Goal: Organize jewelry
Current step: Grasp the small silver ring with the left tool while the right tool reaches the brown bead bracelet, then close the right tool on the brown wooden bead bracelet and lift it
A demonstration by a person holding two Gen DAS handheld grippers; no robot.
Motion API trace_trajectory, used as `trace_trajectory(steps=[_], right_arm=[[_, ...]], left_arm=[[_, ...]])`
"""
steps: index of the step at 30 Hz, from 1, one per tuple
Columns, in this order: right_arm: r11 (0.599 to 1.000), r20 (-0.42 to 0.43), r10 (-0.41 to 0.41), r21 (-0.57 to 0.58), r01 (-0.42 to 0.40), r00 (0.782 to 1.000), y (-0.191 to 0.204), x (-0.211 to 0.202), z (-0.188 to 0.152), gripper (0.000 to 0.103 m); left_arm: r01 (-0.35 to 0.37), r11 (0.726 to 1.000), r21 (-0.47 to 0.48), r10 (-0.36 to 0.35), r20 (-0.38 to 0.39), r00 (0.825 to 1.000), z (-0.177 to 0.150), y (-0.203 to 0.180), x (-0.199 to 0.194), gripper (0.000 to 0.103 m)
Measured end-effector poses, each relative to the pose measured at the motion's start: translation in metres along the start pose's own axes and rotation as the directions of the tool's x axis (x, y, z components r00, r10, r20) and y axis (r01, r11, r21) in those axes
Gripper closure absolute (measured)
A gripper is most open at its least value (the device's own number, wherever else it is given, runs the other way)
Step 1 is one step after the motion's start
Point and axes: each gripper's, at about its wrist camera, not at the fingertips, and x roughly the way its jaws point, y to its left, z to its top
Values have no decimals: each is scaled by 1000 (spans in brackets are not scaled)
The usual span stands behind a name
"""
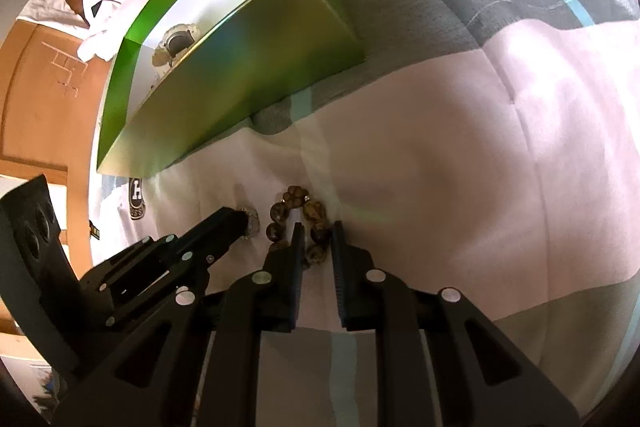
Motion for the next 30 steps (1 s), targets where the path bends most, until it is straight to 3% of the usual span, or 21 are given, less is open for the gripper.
trace_trajectory(steps=[13,19,23,30], right_arm=[[1000,20,10,-15,-10,1000,2,-9,1,86],[1000,-6,8,-27,-9,1000,5,-4,0,86],[999,-37,21,-40,-23,999,10,3,-2,66],[988,44,-94,-120,99,995,33,11,-5,67]], left_arm=[[21,995,-98,-19,24,1000,-6,37,-25,98],[-43,993,-108,47,41,998,-11,48,-42,98],[-36,988,-148,43,40,998,-15,61,-48,98],[-49,986,-158,58,49,997,-16,66,-51,98]])
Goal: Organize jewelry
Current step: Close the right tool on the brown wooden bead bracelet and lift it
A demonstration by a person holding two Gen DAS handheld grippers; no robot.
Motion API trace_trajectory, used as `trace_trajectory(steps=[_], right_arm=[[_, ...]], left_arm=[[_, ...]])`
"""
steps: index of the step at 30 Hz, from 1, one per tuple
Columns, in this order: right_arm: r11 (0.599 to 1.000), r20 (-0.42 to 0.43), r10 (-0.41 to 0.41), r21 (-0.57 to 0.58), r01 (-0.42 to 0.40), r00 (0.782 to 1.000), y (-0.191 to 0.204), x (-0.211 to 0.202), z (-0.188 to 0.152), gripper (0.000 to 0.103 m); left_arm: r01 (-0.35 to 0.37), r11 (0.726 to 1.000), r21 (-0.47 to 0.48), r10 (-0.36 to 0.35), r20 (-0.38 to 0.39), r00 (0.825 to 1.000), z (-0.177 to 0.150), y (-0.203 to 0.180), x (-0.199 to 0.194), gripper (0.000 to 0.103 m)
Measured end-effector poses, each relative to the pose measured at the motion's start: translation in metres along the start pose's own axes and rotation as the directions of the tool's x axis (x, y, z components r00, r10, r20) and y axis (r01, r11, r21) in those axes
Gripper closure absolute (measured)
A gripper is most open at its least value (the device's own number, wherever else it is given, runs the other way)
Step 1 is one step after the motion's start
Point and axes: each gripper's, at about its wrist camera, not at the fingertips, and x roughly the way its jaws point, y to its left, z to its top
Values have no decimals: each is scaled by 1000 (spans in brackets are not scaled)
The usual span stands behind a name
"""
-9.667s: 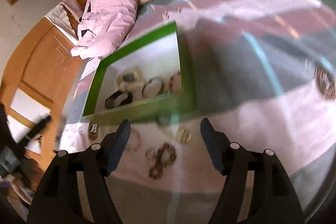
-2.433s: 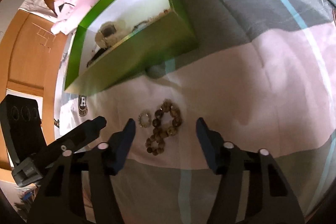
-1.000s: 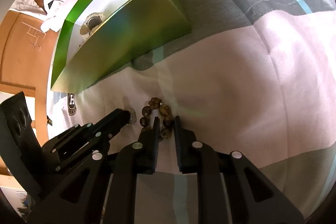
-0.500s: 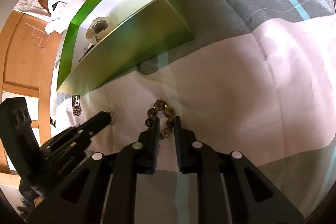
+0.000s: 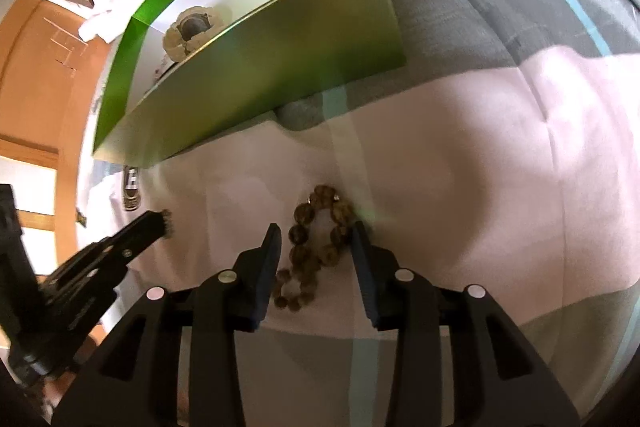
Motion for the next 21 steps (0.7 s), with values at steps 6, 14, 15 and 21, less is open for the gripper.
trace_trajectory(steps=[6,14,15,21], right_arm=[[980,80,-107,-159,119,991,17,-1,-8,92],[985,112,-35,-165,53,993,14,-24,-6,92],[986,117,-30,-160,49,993,14,-26,-6,92],[988,149,-11,-148,33,989,10,-43,-5,92]], left_arm=[[-11,1000,-1,11,-7,1000,-1,-1,5,98],[-1,1000,2,1,11,1000,0,-2,-1,98],[2,1000,2,-2,13,1000,0,-3,-3,98],[20,1000,18,-20,40,999,1,-9,-16,98]])
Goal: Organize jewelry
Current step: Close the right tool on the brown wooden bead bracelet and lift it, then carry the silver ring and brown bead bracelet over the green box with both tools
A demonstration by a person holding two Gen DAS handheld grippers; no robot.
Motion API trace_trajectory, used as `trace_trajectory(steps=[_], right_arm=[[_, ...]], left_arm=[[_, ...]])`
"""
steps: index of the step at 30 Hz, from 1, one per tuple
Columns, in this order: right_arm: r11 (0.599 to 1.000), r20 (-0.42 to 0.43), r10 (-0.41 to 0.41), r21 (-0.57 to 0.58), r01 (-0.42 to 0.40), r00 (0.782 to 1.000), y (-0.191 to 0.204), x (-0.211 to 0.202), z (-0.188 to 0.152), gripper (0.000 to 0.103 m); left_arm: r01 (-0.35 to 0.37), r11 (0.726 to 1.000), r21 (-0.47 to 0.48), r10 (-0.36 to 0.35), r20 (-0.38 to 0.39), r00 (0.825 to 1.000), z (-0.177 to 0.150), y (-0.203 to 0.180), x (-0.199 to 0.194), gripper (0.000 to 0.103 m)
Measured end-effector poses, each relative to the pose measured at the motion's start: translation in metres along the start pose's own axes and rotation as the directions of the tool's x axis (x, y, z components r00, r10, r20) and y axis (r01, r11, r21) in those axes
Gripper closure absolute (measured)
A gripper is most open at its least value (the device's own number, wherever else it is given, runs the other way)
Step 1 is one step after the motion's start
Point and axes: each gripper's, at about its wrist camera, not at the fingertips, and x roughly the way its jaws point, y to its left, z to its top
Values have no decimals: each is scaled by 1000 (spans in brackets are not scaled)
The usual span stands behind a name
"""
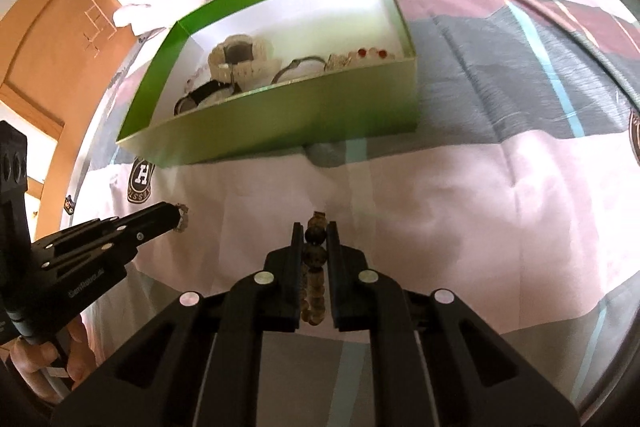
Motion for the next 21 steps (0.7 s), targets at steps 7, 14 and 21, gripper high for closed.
trace_trajectory(steps=[7,14,21], right_arm=[[999,62,2,-43,1,998,14,-16,-2,92],[997,141,2,-75,9,990,23,-34,4,92],[999,176,8,-38,-1,984,25,-38,16,92]], left_arm=[[-41,999,14,40,64,997,0,-5,-17,98],[-140,988,57,124,225,966,5,-11,-41,98],[-126,992,16,117,253,960,16,0,-49,98]])
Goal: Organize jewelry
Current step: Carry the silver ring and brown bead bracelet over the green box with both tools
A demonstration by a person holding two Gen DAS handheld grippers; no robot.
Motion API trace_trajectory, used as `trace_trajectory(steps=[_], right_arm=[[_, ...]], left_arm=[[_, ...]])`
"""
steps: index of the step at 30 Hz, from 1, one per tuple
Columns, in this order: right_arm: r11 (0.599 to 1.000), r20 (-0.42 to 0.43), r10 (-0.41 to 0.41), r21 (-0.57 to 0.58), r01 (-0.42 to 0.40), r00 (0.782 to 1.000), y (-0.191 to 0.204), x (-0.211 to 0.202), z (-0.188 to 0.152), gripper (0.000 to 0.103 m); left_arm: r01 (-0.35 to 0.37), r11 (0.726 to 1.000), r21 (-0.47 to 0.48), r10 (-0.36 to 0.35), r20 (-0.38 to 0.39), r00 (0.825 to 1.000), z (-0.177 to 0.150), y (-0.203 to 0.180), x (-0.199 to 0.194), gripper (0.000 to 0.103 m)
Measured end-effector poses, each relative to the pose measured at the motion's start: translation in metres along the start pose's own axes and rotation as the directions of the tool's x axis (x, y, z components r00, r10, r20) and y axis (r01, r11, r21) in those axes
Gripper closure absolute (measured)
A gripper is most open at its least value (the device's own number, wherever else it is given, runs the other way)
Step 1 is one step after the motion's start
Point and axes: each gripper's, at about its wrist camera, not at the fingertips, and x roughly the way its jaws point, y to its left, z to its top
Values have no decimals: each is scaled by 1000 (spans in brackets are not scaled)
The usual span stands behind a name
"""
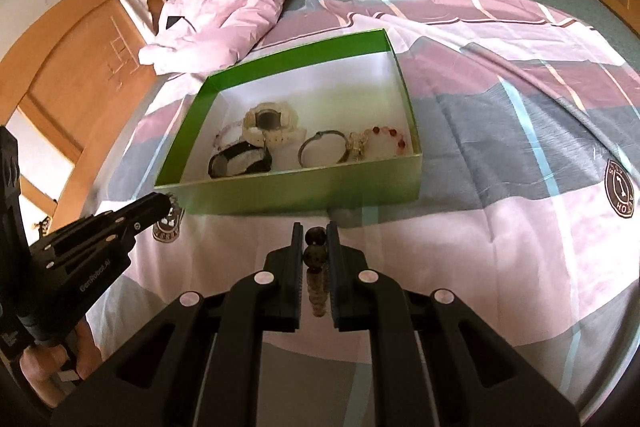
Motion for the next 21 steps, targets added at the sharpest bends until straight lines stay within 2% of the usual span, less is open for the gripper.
trace_trajectory(steps=[6,10,14,21], right_arm=[[1000,43,-16,-5,17,999,8,-6,9,92],[1000,89,-13,2,13,996,8,-19,21,92],[999,131,-31,-7,32,991,9,-29,37,92],[1000,188,-31,5,31,982,9,-40,62,92]], left_arm=[[-75,997,26,73,62,995,11,4,3,98],[-86,996,21,85,68,994,23,9,4,98],[-123,990,63,114,124,986,33,2,-1,98],[-148,988,47,140,150,979,57,-3,-1,98]])
